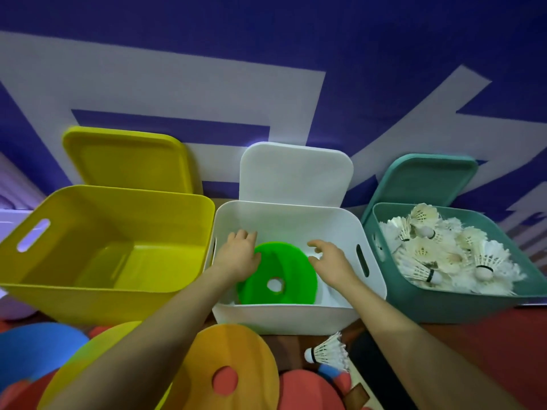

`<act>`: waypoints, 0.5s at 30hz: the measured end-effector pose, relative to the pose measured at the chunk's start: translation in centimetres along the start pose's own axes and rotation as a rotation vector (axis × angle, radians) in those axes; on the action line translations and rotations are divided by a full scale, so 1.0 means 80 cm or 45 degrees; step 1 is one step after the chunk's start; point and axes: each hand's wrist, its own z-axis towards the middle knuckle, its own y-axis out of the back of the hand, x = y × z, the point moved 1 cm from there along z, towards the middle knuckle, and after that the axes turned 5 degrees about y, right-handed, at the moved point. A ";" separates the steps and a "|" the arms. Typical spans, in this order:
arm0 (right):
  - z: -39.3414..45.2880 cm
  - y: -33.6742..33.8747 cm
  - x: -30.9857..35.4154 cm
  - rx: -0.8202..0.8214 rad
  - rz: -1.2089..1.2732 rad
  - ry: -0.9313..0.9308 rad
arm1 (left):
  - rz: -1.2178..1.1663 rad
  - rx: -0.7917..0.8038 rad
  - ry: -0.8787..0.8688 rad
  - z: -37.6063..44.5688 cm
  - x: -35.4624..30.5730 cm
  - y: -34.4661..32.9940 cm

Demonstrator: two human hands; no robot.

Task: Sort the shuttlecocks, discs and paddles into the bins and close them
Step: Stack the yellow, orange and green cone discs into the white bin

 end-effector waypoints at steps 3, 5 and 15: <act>-0.025 0.013 0.022 -0.030 -0.080 0.160 | 0.041 -0.142 -0.056 -0.024 -0.003 0.013; -0.046 0.023 0.037 -0.083 -0.110 0.269 | 0.040 -0.209 -0.088 -0.043 -0.005 0.023; -0.178 0.023 0.063 -0.328 0.200 0.534 | -0.104 -0.480 -0.180 -0.193 -0.016 0.044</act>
